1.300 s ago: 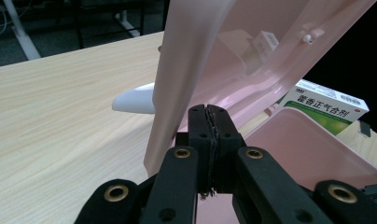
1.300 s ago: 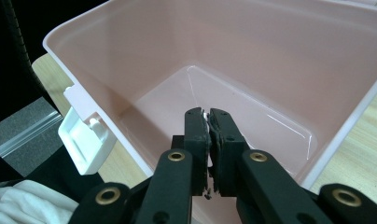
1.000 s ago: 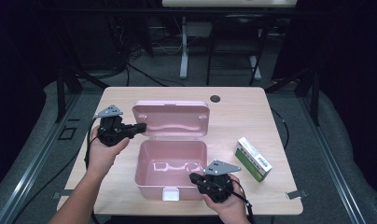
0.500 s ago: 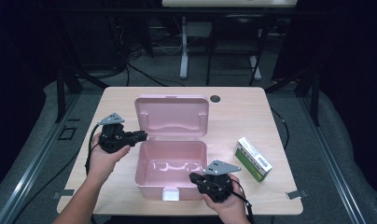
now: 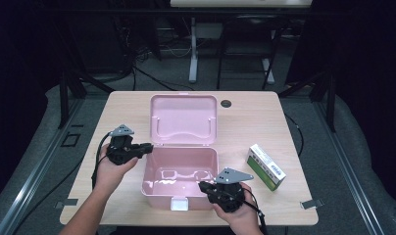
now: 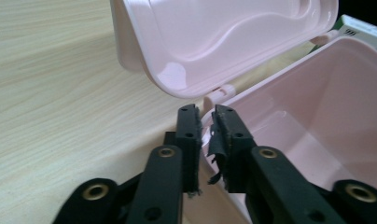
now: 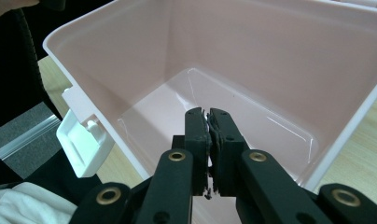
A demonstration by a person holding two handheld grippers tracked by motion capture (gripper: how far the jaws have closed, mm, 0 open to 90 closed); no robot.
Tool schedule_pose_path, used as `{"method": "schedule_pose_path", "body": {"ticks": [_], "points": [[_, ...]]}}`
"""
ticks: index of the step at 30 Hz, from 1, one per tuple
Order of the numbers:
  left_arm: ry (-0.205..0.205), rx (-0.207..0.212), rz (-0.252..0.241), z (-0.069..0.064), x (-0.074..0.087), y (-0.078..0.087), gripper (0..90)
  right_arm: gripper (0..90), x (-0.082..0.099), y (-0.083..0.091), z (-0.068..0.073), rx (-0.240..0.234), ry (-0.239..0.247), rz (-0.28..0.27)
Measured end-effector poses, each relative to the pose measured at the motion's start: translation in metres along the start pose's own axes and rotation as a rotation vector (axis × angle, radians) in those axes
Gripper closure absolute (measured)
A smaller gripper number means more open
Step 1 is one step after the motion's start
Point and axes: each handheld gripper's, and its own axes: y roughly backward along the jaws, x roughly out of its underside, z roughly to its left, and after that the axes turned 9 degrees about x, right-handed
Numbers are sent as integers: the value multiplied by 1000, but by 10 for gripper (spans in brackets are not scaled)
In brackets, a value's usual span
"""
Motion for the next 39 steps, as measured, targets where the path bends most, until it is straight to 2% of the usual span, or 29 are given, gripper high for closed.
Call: {"method": "schedule_pose_path", "body": {"ticks": [6,17,19,20,23,25,28,30,33,34,35,36,38,39], "points": [[29,24,-31,3,3,-1,862,875,1,0,-1,-9,-1,-1],[32,26,-47,3,5,-1,862,875,1,0,0,0,0,-7],[32,28,-51,3,5,-1,860,854,1,0,0,3,-3,-7],[29,30,-59,3,6,-1,857,823,0,1,0,-11,-12,-6],[28,36,-69,4,8,-1,843,815,-1,2,0,-13,-3,-10],[33,47,-72,5,10,0,826,797,-3,4,-2,-23,-14,-15],[39,57,-75,5,12,1,795,787,-5,6,-3,-19,-17,-19],[44,73,-89,4,13,3,747,738,-6,8,-4,-25,-17,-13],[46,77,-95,3,13,5,711,712,-8,10,-5,-25,-18,-19],[46,75,-105,1,13,9,696,664,-10,13,-7,-33,-19,-25],[46,75,-105,1,13,9,680,664,-10,13,-7,-33,-19,-25],[43,76,-110,0,13,10,666,627,-12,15,-9,-31,-5,-19],[36,78,-114,-2,13,14,647,607,-13,17,-10,-26,7,-23],[36,76,-118,-3,14,15,600,560,-15,19,-12,-30,25,-26]]}}
